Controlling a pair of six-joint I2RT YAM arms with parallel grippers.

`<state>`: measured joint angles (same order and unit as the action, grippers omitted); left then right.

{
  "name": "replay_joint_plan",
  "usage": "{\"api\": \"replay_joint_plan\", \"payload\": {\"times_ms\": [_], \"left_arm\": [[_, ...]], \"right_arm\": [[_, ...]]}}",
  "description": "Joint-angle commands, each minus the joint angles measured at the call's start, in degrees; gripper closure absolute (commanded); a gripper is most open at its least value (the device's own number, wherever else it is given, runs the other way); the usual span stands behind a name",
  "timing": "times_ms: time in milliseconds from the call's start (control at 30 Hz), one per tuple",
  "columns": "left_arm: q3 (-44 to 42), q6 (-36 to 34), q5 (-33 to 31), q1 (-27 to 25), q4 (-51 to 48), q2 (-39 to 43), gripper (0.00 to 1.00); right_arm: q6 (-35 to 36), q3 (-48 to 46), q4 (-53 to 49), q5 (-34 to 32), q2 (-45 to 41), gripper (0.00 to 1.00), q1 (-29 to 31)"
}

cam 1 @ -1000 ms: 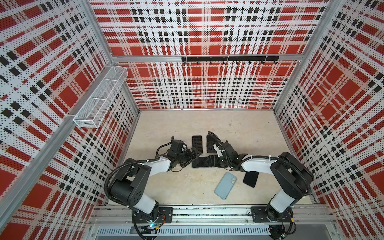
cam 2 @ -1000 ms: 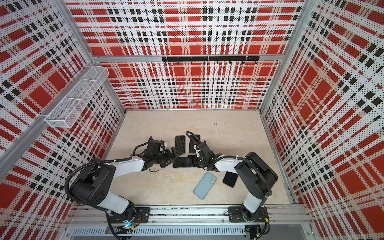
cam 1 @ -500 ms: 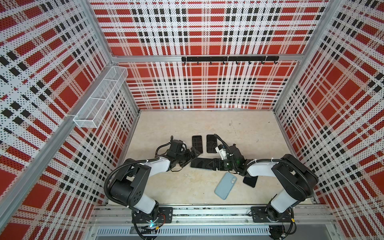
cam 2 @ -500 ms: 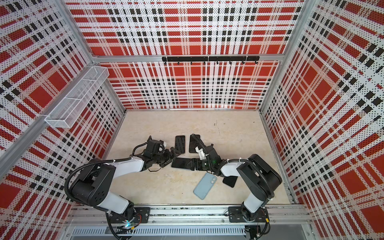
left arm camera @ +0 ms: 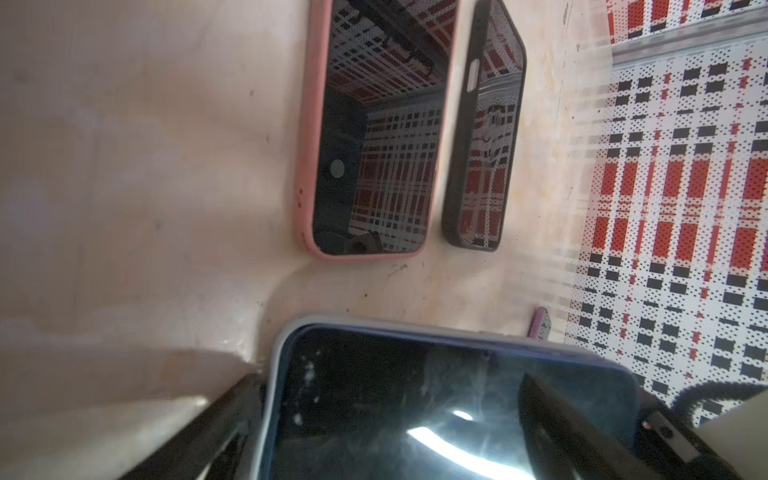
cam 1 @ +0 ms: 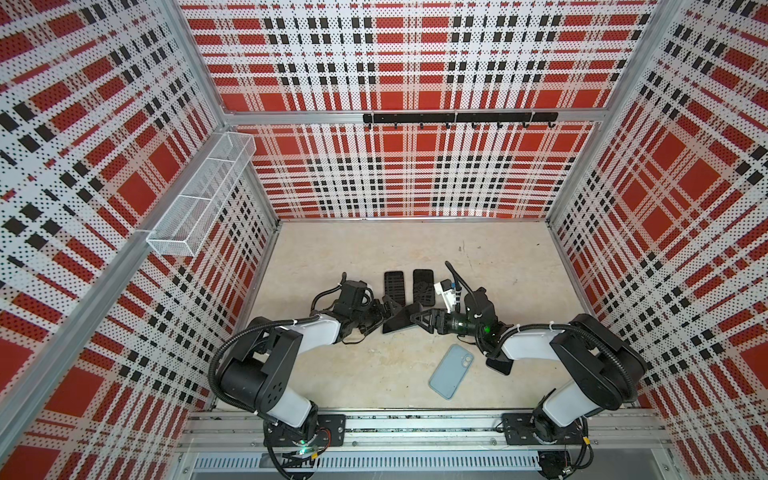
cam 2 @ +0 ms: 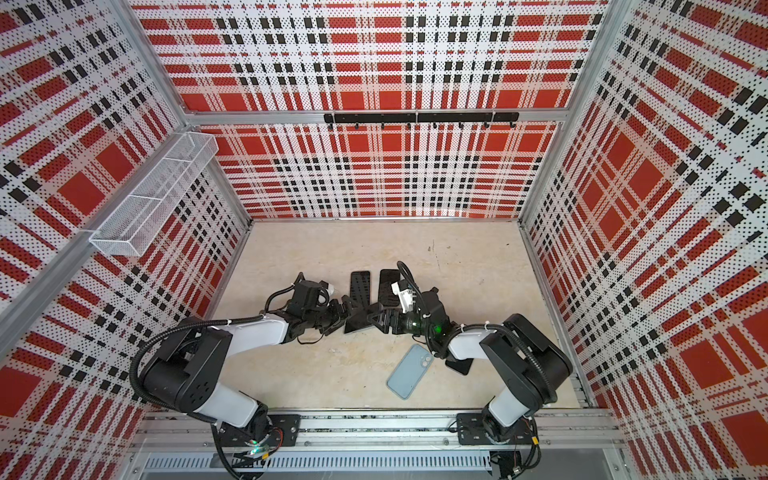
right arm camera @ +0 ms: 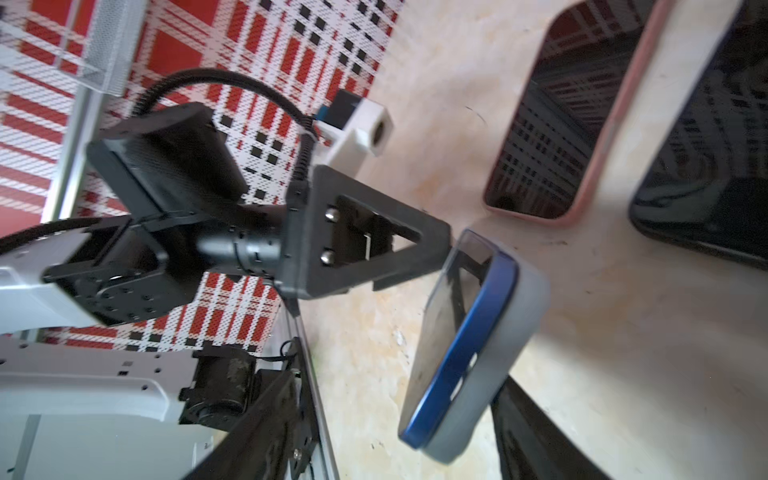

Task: Put the phone into the phone case
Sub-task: 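Grasp the cased phone's edge with the right gripper while the left holds it, then lift the cased phone upright off the table with both grippers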

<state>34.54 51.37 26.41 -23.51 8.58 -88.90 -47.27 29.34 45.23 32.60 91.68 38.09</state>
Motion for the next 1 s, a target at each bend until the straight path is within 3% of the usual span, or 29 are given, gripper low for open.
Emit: {"api": "replay_joint_plan", "payload": {"times_ms": [0, 267, 967], "left_arm": [[-1.8, 0.5, 2.0, -0.6, -3.3, -1.4, 0.02], [-2.4, 0.5, 2.0, 0.0, -3.3, -0.9, 0.02], [-1.6, 0.4, 2.6, 0.5, -2.6, -2.3, 0.02]], "right_arm": [[-3.6, -1.1, 13.7, 2.2, 2.3, 0.3, 0.3], [-6.2, -2.0, 17.6, 0.5, 4.4, 0.41, -0.4], [-7.8, 0.8, 17.8, 0.3, 10.4, 0.92, -0.6]]}}
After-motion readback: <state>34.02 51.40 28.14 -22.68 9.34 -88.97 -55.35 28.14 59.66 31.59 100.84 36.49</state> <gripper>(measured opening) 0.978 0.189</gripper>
